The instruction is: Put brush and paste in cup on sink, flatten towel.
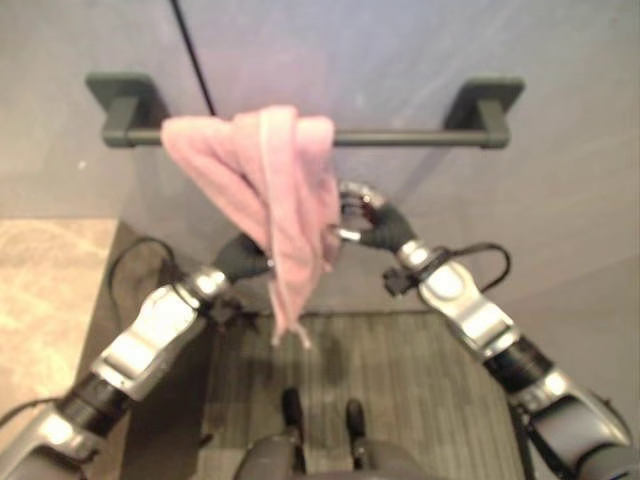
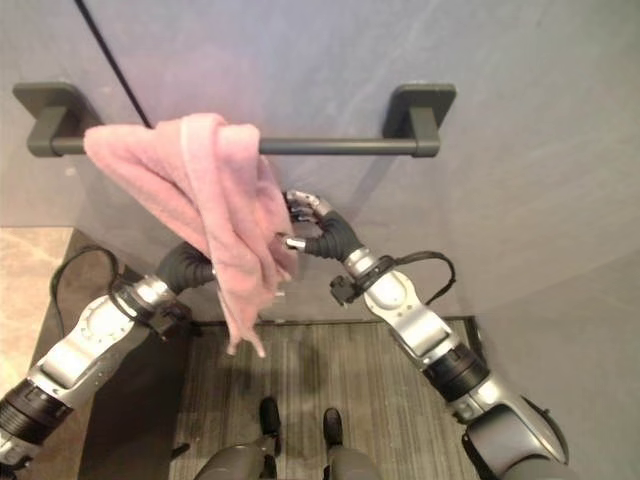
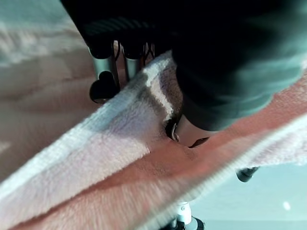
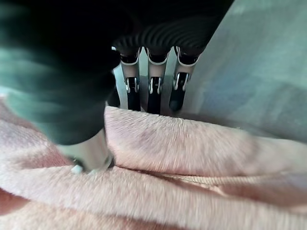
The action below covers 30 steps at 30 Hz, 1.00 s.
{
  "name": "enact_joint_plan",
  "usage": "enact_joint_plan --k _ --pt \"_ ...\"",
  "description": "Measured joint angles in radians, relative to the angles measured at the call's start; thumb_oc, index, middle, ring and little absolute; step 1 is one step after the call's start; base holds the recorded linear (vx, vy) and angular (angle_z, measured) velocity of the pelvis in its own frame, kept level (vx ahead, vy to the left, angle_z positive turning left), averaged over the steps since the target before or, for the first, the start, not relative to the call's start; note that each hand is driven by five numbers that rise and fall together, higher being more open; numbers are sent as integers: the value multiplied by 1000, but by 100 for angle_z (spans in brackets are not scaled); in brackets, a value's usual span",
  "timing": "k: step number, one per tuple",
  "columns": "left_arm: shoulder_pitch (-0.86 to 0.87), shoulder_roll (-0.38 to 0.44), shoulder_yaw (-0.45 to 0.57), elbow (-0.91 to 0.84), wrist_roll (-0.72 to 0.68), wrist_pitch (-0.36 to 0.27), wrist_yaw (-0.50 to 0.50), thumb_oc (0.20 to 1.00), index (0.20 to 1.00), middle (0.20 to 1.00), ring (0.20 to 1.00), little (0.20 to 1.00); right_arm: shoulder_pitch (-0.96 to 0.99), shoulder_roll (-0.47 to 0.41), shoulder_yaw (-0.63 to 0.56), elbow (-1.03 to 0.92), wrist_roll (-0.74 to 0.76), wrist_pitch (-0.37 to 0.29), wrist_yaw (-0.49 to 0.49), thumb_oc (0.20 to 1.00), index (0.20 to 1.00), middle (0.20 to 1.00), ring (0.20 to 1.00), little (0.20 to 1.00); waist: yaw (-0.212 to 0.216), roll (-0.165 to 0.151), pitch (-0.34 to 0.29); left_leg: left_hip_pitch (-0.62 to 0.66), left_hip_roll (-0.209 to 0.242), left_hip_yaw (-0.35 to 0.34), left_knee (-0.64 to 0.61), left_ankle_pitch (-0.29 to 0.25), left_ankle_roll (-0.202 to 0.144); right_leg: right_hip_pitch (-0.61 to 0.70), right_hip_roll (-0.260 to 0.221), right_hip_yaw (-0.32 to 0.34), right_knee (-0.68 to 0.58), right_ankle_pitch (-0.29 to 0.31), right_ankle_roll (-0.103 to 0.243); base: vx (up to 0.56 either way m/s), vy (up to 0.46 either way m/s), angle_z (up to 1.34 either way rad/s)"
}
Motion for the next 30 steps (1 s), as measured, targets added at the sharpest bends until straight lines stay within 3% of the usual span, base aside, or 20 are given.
enact_joint_plan --k 8,15,20,23,30 --pt "152 13 135 19 42 1 -2 200 200 200 200 200 76 -52 -94 -125 -20 -1 -10 1000 1000 1000 1000 1000 -6 45 -19 19 1 4 0 0 0 18 0 3 0 0 0 3 -3 0" --pt "220 35 176 20 60 2 -4 200 200 200 200 200 85 -82 -101 -209 27 -11 14 1000 1000 1000 1000 1000 -6 52 -26 35 2 2 -1 -1 -1 35 2 1 -3 2 -3 -2 3 0" --pt "218 95 176 20 58 6 -21 200 200 200 200 200 55 -178 1 -237 168 3 73 1000 1000 1000 1000 1000 -5 27 -42 36 2 -2 0 0 0 38 3 -3 1 3 -3 -24 34 2" --pt "219 158 176 20 56 7 -23 200 200 200 200 200 -12 -286 86 -237 242 32 116 1000 1000 1000 1000 1000 1 3 -56 35 1 -12 0 0 0 42 2 -14 0 2 -3 -24 46 9" --pt "219 185 176 20 38 7 -23 200 200 200 200 200 -52 -286 126 -237 296 52 140 1000 1000 1000 1000 1000 26 -32 -59 33 -1 -25 0 1 0 44 1 -32 0 2 -3 -34 63 6"
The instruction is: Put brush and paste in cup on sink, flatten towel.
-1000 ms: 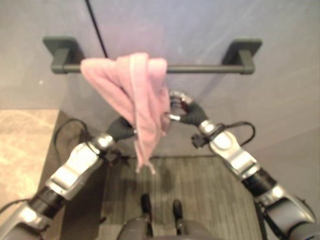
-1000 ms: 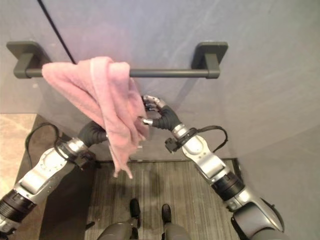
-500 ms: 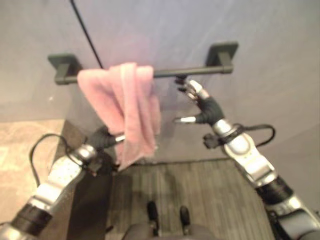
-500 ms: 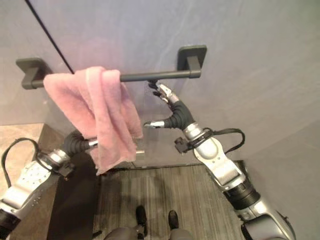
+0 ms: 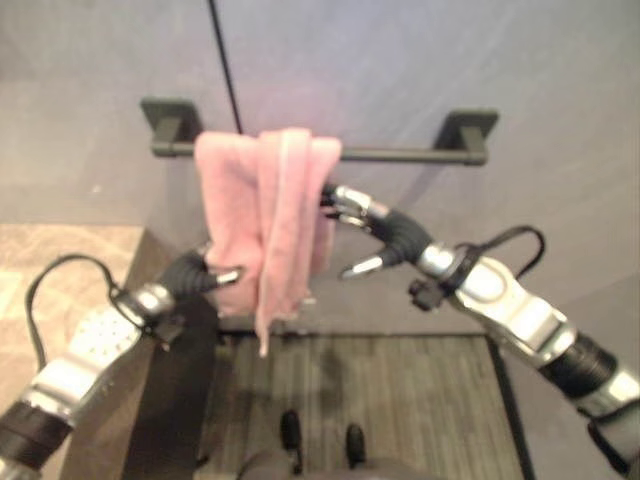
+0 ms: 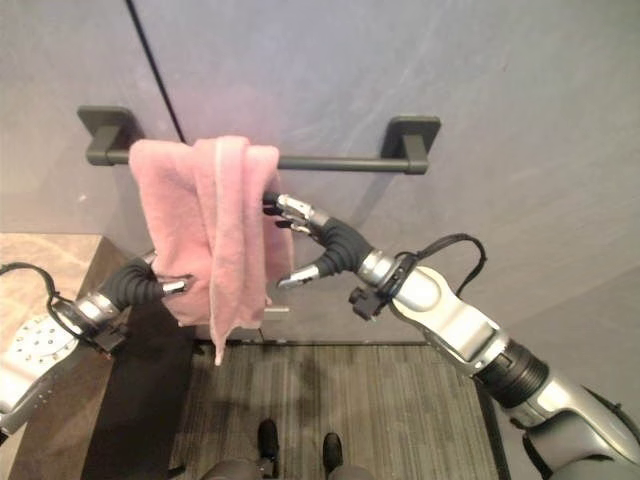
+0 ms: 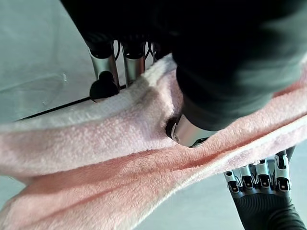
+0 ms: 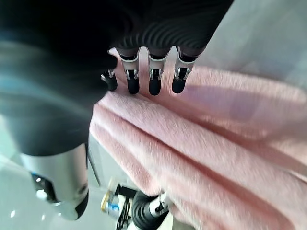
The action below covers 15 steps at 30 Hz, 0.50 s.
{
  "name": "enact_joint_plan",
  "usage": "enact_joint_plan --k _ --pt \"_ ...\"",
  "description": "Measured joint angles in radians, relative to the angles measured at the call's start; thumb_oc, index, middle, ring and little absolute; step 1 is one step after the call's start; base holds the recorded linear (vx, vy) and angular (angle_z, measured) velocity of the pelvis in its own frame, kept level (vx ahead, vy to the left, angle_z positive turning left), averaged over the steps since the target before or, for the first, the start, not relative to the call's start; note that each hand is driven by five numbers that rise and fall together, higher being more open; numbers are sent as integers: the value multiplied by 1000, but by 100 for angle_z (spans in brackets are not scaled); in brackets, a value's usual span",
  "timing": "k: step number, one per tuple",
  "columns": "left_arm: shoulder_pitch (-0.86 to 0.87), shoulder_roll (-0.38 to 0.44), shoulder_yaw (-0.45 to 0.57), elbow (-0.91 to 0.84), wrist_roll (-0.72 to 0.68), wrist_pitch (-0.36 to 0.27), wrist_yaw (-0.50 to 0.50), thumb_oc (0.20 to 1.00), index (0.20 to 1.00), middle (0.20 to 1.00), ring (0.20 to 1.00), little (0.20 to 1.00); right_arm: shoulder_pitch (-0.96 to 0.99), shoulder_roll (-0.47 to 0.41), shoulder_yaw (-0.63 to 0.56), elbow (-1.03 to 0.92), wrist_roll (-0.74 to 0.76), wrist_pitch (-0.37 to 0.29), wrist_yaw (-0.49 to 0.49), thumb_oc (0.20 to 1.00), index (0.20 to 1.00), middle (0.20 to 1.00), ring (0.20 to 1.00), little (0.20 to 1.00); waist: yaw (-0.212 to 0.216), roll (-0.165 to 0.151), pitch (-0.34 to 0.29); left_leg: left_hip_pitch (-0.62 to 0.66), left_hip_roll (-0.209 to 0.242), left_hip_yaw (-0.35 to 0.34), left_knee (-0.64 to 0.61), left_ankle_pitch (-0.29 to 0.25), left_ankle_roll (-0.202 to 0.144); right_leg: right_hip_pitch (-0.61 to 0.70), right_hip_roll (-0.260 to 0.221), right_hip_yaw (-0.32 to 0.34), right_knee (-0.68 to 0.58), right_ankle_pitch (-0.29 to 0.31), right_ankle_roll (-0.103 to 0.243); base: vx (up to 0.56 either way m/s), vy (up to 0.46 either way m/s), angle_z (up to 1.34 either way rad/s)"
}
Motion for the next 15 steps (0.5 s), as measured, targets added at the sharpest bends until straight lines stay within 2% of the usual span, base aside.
enact_joint_plan --k 7,12,15 --pt "-6 13 -26 2 0 3 0 200 200 200 200 200 -50 -5 62 0 41 33 18 1000 1000 1000 1000 1000 15 -35 5 -4 -4 -9 0 0 0 0 -3 -9 0 0 1 -9 63 4" --pt "-27 30 -65 2 0 14 0 200 200 200 200 200 -63 -2 73 5 40 40 21 1000 1000 1000 1000 1000 21 -43 6 -4 -7 -12 0 0 1 0 -7 -13 0 -1 1 -4 55 2" --pt "-49 29 -80 -1 0 19 0 200 200 200 200 200 -90 42 87 57 34 55 13 1000 1000 1000 1000 1000 21 -45 6 -5 -8 -12 0 -1 1 -1 -8 -12 0 -1 1 1 33 -1"
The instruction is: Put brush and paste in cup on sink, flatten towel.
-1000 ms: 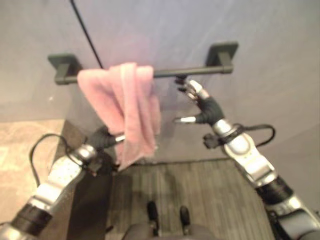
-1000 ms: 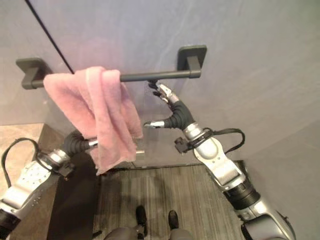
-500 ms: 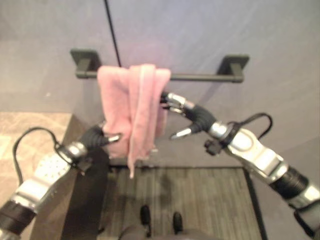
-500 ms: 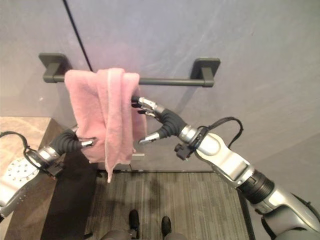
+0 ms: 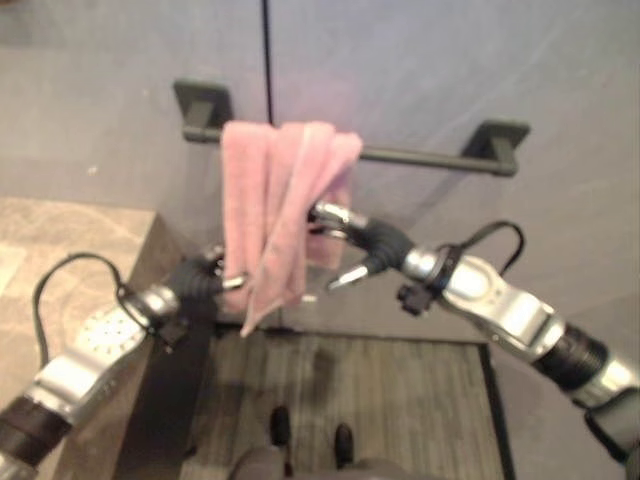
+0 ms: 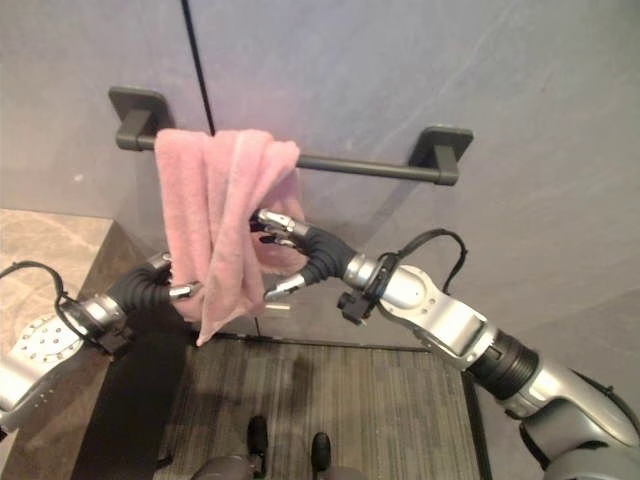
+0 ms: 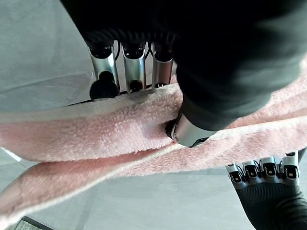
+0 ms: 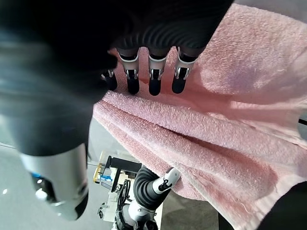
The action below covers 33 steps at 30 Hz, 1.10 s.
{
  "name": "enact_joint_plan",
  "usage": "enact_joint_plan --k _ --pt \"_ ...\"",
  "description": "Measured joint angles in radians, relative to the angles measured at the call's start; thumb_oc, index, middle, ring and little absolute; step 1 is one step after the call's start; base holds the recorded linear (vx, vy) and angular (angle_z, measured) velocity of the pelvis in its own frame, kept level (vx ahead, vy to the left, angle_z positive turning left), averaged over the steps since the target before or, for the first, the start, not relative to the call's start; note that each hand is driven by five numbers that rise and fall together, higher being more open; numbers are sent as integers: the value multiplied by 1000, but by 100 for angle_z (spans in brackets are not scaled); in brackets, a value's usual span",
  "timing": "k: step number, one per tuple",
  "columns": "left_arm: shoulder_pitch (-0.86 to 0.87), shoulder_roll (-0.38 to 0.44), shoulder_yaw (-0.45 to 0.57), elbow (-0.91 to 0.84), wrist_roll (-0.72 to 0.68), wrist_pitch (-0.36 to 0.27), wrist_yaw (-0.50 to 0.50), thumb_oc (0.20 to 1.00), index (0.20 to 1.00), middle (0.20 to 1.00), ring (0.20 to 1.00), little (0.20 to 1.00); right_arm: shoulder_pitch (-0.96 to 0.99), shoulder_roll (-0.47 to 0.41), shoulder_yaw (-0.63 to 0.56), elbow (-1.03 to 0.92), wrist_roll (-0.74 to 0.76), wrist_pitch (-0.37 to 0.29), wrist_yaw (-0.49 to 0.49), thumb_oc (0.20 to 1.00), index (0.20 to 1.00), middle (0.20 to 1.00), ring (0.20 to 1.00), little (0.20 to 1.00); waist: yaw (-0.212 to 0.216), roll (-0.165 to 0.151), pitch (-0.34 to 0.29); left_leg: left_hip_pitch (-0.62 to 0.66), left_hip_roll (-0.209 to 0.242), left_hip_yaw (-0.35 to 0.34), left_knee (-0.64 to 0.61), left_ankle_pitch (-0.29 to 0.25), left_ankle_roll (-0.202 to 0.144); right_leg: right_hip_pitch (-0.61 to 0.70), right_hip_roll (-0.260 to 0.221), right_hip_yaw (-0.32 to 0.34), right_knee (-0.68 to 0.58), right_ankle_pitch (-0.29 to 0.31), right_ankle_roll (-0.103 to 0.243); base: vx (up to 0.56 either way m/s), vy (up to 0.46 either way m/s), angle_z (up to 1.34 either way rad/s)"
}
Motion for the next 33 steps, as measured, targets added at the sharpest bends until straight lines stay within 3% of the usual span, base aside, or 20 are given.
enact_joint_plan --k 8,12,25,26,27,28,29,33 --pt "-3 0 0 0 0 5 2 200 200 200 200 200 -15 41 16 78 -113 36 -25 1000 1000 1000 1000 1000 4 -1 -1 -14 -1 -13 0 2 3 -9 0 -13 0 0 0 11 25 5" --pt "-2 -3 2 0 0 11 2 200 200 200 200 200 -32 87 25 153 -116 47 -33 1000 1000 1000 1000 1000 6 -1 -1 -14 -1 -13 0 3 4 -8 0 -16 0 0 1 0 0 0" --pt "-3 -3 0 0 0 20 2 200 200 200 200 200 -86 87 72 148 -103 51 -18 1000 1000 1000 1000 1000 9 0 0 -12 -1 -14 0 4 4 -7 -1 -19 0 -1 1 1 0 0" --pt "-3 -3 0 0 0 20 2 200 200 200 200 200 -90 87 73 148 -103 51 -18 758 758 758 758 758 9 0 0 -13 -1 -14 0 4 4 -7 -1 -19 0 -1 1 0 0 0" --pt "-3 -3 0 0 0 20 3 200 200 200 200 200 -98 87 74 148 -103 51 -18 592 592 592 592 592 9 0 0 -13 -1 -14 0 4 4 -7 -1 -18 0 -1 1 0 0 0" --pt "-3 -3 0 0 0 20 3 200 200 200 200 200 -102 87 74 148 -103 51 -18 489 489 489 489 489 9 0 0 -13 -1 -14 0 4 4 -8 -1 -18 0 -1 1 0 0 0" --pt "-3 -4 0 0 0 20 3 200 200 200 200 200 -107 91 74 150 -104 51 -19 200 200 200 200 200 9 1 0 -13 -1 -14 0 4 4 -8 -1 -18 0 -1 1 0 0 0" --pt "-3 -6 -1 0 0 20 3 200 200 200 200 200 -111 117 74 155 -114 51 -22 200 200 200 200 200 10 3 2 -14 -1 -14 0 4 4 -8 -1 -19 0 -1 1 0 0 0"
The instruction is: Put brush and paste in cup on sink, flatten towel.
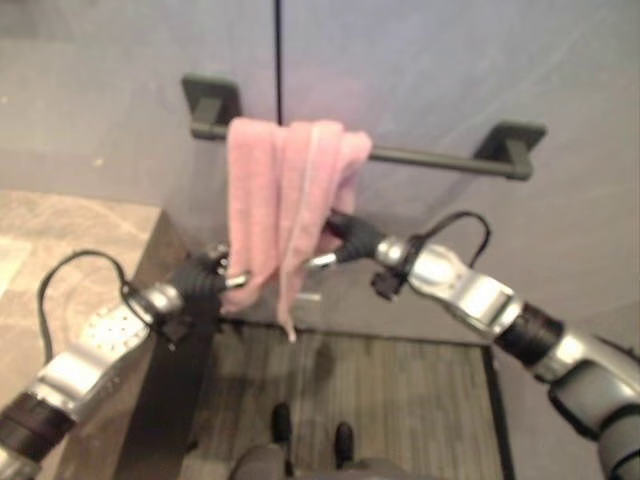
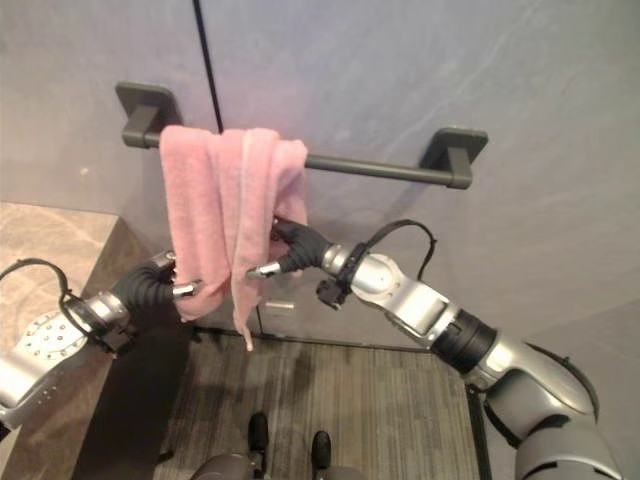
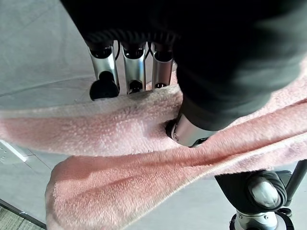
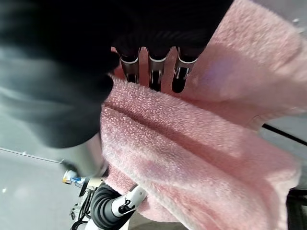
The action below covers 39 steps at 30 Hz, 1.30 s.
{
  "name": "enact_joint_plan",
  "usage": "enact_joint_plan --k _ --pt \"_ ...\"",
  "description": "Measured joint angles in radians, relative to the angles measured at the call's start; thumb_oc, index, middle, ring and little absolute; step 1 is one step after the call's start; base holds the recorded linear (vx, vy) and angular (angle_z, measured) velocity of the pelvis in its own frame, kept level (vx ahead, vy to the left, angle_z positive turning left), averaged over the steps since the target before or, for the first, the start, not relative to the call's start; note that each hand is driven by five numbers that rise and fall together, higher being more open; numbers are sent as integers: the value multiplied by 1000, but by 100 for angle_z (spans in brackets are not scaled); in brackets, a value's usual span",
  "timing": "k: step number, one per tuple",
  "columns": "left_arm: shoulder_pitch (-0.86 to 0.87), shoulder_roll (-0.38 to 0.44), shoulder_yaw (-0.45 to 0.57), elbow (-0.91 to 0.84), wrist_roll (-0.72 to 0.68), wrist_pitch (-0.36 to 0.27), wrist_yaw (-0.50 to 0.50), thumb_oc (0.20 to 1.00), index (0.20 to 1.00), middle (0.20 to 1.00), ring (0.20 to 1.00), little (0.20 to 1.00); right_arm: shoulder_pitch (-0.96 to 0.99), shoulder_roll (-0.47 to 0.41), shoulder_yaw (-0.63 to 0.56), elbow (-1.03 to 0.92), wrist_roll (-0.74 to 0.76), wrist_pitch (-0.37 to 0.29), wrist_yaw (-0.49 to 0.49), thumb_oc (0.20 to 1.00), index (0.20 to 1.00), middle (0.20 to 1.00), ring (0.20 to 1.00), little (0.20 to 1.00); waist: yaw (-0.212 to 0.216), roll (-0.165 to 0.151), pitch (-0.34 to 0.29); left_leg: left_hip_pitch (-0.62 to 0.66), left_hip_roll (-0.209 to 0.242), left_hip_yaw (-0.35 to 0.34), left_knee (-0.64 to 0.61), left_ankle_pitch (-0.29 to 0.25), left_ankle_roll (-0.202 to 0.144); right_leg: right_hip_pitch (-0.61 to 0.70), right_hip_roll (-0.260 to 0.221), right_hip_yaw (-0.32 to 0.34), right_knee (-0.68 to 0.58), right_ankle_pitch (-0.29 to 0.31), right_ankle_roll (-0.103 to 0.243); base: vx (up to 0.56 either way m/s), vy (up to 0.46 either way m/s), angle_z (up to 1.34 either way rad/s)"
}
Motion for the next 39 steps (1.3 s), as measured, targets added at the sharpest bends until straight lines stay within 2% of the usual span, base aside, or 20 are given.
enact_joint_plan --k 4,8,15,19,20,21,22,23,25,26,27,30,31,32,33,34,36,39 --pt "1 -2 0 0 0 0 0 200 200 200 200 200 1 5 0 0 -1 0 -1 200 200 200 200 200 1 4 1 -1 0 -2 0 0 0 0 0 -2 0 0 0 0 0 0" --pt "1 -39 0 0 1 0 0 200 200 200 200 200 2 12 0 0 0 -1 -1 200 200 200 200 200 1 16 1 0 0 -2 0 0 0 0 0 -2 0 0 0 0 0 0" --pt "6 -42 6 -2 9 -3 2 200 200 200 200 200 20 5 -20 -12 -5 -2 -6 200 200 200 200 200 -1 29 -1 0 0 -1 0 0 0 0 0 -2 0 0 0 0 0 0" --pt "48 -108 90 -66 21 -24 7 200 200 200 200 200 161 -7 -162 -132 -43 -27 -17 200 200 200 200 200 -6 35 -1 1 0 -2 0 0 0 1 -1 -2 1 -1 1 -2 -13 1" --pt "55 -162 123 -73 20 -28 9 200 200 200 200 200 237 18 -244 -157 -47 -44 -17 200 200 200 200 200 -4 39 -2 1 0 -5 0 0 0 4 -1 -3 0 -1 1 -8 -49 1" --pt "54 -204 124 -83 21 -46 19 200 200 200 200 200 280 32 -276 -159 -58 -57 -28 200 200 200 200 200 -5 42 -1 4 -1 -2 0 0 0 5 -2 -2 -2 -1 1 -6 -48 -2" --pt "35 -189 92 -75 53 -45 21 200 200 200 200 200 285 32 -276 -144 -86 -58 -28 200 200 200 200 200 -8 42 -2 5 -1 -1 0 0 0 5 -2 0 -2 -1 1 9 -23 -9" --pt "17 -138 53 -67 106 -36 20 200 200 200 200 200 291 33 -276 -116 -119 -55 -30 200 200 200 200 200 -15 43 -2 7 -1 2 0 1 1 6 -1 2 0 -1 1 15 -27 -10" --pt "15 -144 51 -66 122 -39 20 200 200 200 200 200 307 30 -276 -115 -121 -55 -31 200 200 200 200 200 -25 52 -2 9 -1 3 0 0 1 6 -2 4 0 -1 2 20 -50 -3" --pt "16 -178 53 -72 112 -39 20 200 200 200 200 200 372 62 -333 -135 -120 -69 -30 200 200 200 200 200 -29 58 -1 15 0 3 0 0 1 11 -2 2 -3 -2 2 11 -71 3" --pt "19 -220 53 -66 101 -46 21 200 200 200 200 200 420 87 -341 -127 -120 -83 -36 200 200 200 200 200 -27 63 -3 25 -1 5 0 0 1 21 -3 4 -6 -4 2 6 -58 0" --pt "21 -202 49 -63 110 -36 20 200 200 200 200 200 429 72 -328 -132 -121 -79 -35 200 200 200 200 200 -36 70 -4 24 0 13 0 0 1 18 -2 10 -5 -4 -1 -6 -63 -9" --pt "23 -247 49 -33 98 -41 21 200 200 200 200 200 434 78 -328 -124 -122 -83 -34 200 200 200 200 200 -45 81 -9 30 1 21 0 0 1 22 -3 14 -6 -3 1 -6 -49 -17" --pt "21 -242 32 -25 117 -34 22 200 200 200 200 200 431 80 -322 -124 -122 -81 -33 200 200 200 200 200 -43 86 -10 35 2 29 0 -1 1 21 -3 24 -6 -3 1 -6 -49 -20" --pt "24 -196 21 -44 131 -31 20 200 200 200 200 200 430 80 -322 -127 -122 -81 -30 200 200 200 200 200 -45 86 -10 34 4 35 -1 -1 1 19 -1 28 -6 -2 0 -2 -28 -19" --pt "29 -190 31 -51 132 -35 20 200 200 200 200 200 430 79 -322 -127 -122 -81 -27 200 200 200 200 200 -46 86 -10 34 4 37 -1 -1 1 20 0 29 -6 -1 0 -13 -41 -10" --pt "34 -252 69 -28 125 -44 21 200 200 200 200 200 433 82 -322 -127 -122 -81 -24 200 200 200 200 200 -54 99 -16 37 6 45 -1 -1 1 20 0 34 -6 -1 0 -11 -56 -7" --pt "72 -269 99 -50 117 -49 20 200 200 200 200 200 437 83 -323 -127 -120 -88 -14 200 200 200 200 200 -59 104 -19 38 7 46 -1 -1 0 20 2 36 -5 0 -1 1 -37 -4"
